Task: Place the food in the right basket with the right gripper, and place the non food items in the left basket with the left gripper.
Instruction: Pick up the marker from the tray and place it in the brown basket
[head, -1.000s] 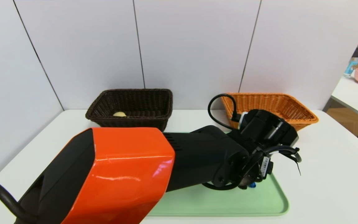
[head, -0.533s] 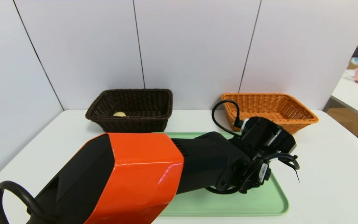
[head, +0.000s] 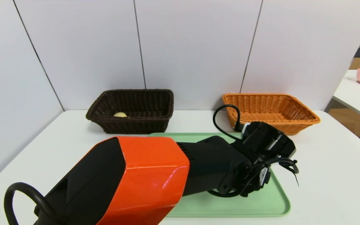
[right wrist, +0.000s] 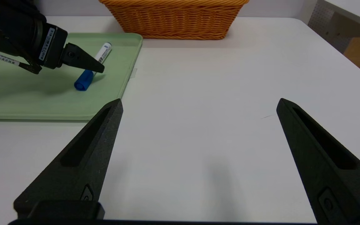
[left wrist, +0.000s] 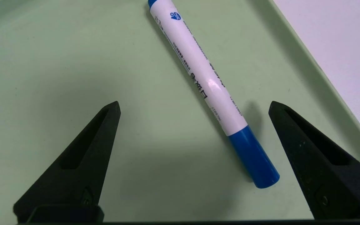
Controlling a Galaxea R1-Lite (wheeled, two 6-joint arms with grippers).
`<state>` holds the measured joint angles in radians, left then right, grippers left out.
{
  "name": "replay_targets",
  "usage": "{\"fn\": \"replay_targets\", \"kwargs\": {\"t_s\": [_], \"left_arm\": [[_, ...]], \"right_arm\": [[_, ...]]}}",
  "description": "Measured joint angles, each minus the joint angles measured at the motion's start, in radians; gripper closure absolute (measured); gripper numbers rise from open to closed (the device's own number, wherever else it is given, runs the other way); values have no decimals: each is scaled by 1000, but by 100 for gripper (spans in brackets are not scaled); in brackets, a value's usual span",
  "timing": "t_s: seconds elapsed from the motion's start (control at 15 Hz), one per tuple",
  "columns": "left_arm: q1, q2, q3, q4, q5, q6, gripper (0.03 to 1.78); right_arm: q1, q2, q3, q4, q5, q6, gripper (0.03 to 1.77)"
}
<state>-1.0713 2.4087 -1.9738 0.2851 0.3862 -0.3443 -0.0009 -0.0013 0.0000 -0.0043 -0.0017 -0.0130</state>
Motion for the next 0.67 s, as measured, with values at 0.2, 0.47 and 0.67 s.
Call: {"fn": "replay_targets", "kwargs": {"t_s": [0.2,0.47,0.67], "left_arm": [[1,-8,0,0,6,1,12],[0,-18,-1,1,69,-39,12],[1,-19,-1,0,126,-116,12]], "right_arm": [[0,0,0,0,0,0,10],[1,0,0,0,0,0,10],[0,0,0,0,0,0,10]]}}
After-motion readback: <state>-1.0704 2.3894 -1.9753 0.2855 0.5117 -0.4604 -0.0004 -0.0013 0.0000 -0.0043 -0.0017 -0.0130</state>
